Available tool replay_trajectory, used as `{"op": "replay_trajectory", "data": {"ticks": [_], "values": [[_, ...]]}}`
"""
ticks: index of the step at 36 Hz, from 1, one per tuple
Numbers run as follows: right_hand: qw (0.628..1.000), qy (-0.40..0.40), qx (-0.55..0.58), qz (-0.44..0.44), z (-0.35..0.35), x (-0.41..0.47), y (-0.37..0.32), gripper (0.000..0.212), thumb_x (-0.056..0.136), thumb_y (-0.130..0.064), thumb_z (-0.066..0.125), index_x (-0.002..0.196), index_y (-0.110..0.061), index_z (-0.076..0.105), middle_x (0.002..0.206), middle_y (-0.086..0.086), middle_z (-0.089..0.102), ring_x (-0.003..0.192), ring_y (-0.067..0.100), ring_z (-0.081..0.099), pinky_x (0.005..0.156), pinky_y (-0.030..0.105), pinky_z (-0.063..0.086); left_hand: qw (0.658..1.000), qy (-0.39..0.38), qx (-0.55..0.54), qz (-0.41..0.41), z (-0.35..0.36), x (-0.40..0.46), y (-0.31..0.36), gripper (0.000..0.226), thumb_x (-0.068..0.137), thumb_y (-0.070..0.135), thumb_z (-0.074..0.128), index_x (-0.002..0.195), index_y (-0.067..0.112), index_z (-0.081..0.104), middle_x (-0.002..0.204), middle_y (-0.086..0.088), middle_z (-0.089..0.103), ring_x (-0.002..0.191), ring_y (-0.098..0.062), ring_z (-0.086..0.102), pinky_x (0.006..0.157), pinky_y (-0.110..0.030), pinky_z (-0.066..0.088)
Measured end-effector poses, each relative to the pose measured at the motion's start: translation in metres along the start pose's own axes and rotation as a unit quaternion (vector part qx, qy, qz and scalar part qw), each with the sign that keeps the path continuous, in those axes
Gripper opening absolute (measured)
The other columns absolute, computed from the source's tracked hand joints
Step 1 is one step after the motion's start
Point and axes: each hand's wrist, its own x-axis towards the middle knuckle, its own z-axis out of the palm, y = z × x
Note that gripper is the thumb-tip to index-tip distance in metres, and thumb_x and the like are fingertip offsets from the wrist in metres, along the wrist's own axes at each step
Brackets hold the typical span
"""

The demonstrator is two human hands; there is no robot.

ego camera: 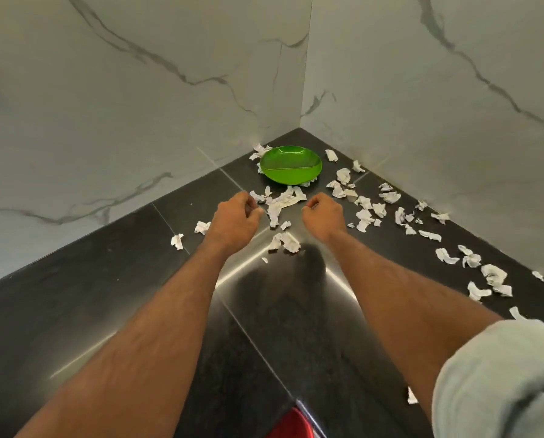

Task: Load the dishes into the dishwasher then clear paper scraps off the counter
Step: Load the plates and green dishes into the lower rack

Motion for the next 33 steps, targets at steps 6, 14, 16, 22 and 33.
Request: {"op": "replay_trajectory", "data": {"ticks": [6, 14, 16, 22, 33], "values": [[0.995, -0.071, 0.059, 0.042, 0.017, 0.063, -0.002, 0.034, 0.095, -0.019, 0.05, 0.128, -0.025, 0.053, 0.123, 0.013, 0.06, 0.083, 0.027, 0.07, 0.074, 0.044, 0.061, 1.0, -0.008, -0.008, -0.009, 0.013, 0.039, -0.002, 0.011, 0.098, 0.029, 0.059, 0.098, 0.019, 0.059, 0.079, 0.004, 0.062, 0.078, -0.021, 0.063, 0.073, -0.035, 0.052], [0.979, -0.138, 0.103, 0.109, 0.034, 0.1, -0.028, 0.051, 0.102, -0.031, 0.039, 0.152, -0.029, 0.033, 0.131, 0.005, 0.051, 0.086, 0.02, 0.067, 0.059, 0.03, 0.051, 0.999, -0.033, -0.01, -0.012, 0.037, 0.055, -0.009, 0.012, 0.096, 0.031, 0.061, 0.1, 0.019, 0.061, 0.08, 0.006, 0.063, 0.077, -0.014, 0.06, 0.074, -0.033, 0.05], [0.973, -0.154, 0.109, 0.132, 0.039, 0.105, -0.03, 0.053, 0.102, -0.033, 0.037, 0.153, -0.023, 0.032, 0.133, 0.005, 0.052, 0.088, 0.019, 0.066, 0.06, 0.03, 0.051, 0.999, -0.037, -0.008, -0.01, 0.038, 0.056, -0.01, 0.012, 0.096, 0.031, 0.061, 0.1, 0.019, 0.062, 0.081, 0.008, 0.062, 0.077, -0.012, 0.059, 0.074, -0.033, 0.049], [0.974, -0.093, 0.106, 0.178, 0.047, 0.118, -0.032, 0.04, 0.097, -0.024, 0.047, 0.131, -0.004, 0.056, 0.107, 0.01, 0.065, 0.092, 0.023, 0.072, 0.061, 0.036, 0.059, 0.999, -0.034, -0.019, -0.015, 0.032, 0.059, -0.015, 0.009, 0.096, 0.031, 0.062, 0.095, 0.022, 0.06, 0.077, 0.007, 0.063, 0.072, -0.015, 0.062, 0.071, -0.035, 0.052], [0.943, 0.158, 0.18, 0.232, 0.028, 0.069, 0.012, 0.027, 0.077, -0.003, 0.065, 0.086, -0.024, 0.05, 0.088, 0.0, 0.054, 0.084, 0.034, 0.07, 0.074, 0.048, 0.062, 0.998, -0.046, -0.04, -0.01, 0.025, 0.04, -0.02, 0.009, 0.094, 0.027, 0.063, 0.087, 0.024, 0.06, 0.076, 0.003, 0.063, 0.072, -0.023, 0.065, 0.076, -0.046, 0.058]]}}
